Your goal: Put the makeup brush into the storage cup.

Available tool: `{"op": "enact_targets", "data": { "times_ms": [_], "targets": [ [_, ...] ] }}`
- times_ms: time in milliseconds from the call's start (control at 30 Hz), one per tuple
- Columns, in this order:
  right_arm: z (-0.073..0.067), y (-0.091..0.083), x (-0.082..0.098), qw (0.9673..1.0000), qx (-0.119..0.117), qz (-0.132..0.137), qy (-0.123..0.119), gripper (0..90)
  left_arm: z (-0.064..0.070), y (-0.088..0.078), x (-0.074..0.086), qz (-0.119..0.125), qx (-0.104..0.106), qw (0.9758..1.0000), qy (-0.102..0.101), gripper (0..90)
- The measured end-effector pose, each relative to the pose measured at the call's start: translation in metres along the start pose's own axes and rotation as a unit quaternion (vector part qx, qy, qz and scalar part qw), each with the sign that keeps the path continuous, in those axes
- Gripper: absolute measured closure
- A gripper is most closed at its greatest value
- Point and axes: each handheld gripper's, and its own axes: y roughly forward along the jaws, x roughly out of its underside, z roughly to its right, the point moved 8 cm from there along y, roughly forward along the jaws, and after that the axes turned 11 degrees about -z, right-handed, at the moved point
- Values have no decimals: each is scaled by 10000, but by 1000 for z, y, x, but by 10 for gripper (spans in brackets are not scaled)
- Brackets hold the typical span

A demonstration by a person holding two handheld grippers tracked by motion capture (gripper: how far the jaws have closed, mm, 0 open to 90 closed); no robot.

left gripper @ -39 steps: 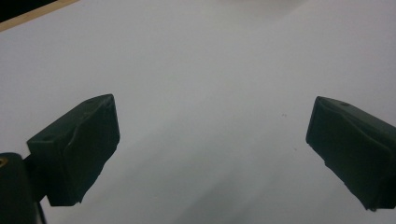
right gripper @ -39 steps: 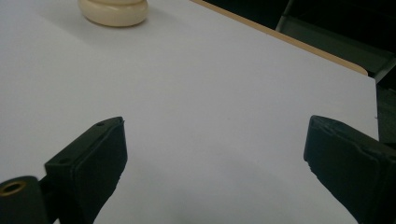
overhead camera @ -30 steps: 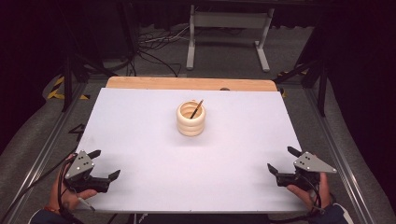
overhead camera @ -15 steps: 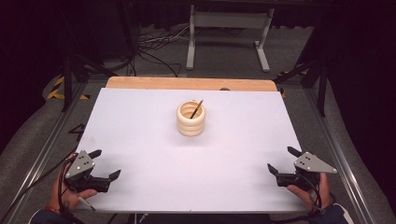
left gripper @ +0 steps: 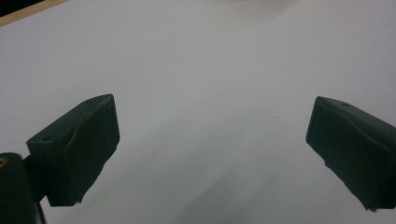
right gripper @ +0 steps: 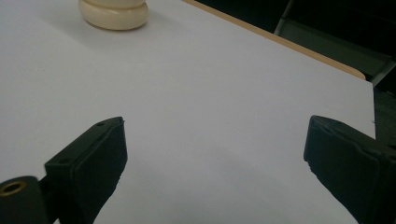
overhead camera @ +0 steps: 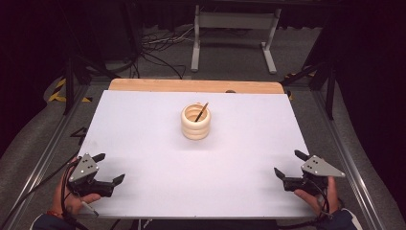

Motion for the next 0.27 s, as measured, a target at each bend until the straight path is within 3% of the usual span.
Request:
{"op": "enact_targets", "data": {
  "times_ms": [267],
  "targets": [
    [1,-4,2,10000,58,15,49,64,0,3,-4,-2,23,10000,20,33]
  ]
}}
